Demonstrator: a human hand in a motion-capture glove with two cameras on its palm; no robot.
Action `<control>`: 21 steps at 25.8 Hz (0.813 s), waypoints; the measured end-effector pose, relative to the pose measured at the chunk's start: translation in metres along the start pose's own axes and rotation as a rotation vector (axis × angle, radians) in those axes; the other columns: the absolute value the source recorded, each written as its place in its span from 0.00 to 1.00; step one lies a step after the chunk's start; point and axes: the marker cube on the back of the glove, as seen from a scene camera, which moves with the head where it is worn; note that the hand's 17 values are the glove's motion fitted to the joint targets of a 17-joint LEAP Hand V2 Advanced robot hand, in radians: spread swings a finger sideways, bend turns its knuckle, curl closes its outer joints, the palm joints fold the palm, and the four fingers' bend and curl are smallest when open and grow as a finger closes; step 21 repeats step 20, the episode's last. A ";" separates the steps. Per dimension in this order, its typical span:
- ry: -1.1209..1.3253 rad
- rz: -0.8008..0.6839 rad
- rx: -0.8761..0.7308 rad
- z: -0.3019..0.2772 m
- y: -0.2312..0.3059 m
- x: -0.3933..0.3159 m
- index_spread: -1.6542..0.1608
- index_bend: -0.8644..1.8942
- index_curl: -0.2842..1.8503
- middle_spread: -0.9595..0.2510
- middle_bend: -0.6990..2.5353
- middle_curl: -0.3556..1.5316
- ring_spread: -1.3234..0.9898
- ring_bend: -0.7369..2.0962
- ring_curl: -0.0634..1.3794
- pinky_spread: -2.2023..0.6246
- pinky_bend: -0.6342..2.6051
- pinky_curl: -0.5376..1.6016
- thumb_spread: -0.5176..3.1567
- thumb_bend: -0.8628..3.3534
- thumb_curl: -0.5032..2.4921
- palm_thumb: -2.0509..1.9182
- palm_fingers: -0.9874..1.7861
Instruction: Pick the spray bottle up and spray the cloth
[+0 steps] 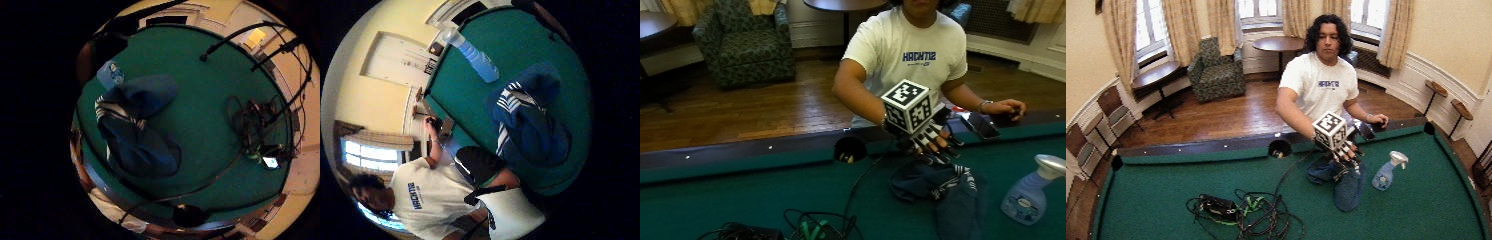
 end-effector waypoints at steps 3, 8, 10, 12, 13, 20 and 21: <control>0.020 0.002 0.025 -0.018 0.036 0.012 0.69 0.35 0.25 0.66 0.29 0.38 0.51 0.40 0.27 0.84 0.31 0.42 0.37 0.19 0.30 0.60 0.50; 0.038 0.025 0.063 -0.035 0.085 0.028 0.69 0.36 0.25 0.67 0.29 0.39 0.51 0.40 0.27 0.84 0.30 0.42 0.37 0.19 0.30 0.60 0.51; 0.041 0.034 0.078 -0.038 0.099 0.034 0.69 0.36 0.25 0.67 0.29 0.39 0.51 0.40 0.27 0.84 0.30 0.42 0.37 0.20 0.30 0.60 0.51; 0.042 0.041 0.088 -0.040 0.109 0.040 0.69 0.36 0.25 0.68 0.29 0.39 0.52 0.40 0.27 0.84 0.30 0.42 0.37 0.20 0.30 0.60 0.51; 0.043 0.046 0.091 -0.040 0.113 0.043 0.69 0.36 0.25 0.68 0.29 0.39 0.52 0.40 0.27 0.84 0.30 0.42 0.37 0.20 0.30 0.60 0.51; 0.074 0.069 0.079 -0.037 0.119 0.054 0.69 0.36 0.25 0.68 0.29 0.39 0.52 0.40 0.27 0.84 0.30 0.42 0.37 0.20 0.29 0.59 0.52; 0.074 0.069 0.079 -0.037 0.119 0.054 0.69 0.36 0.25 0.68 0.29 0.39 0.52 0.40 0.27 0.84 0.30 0.42 0.37 0.20 0.29 0.59 0.52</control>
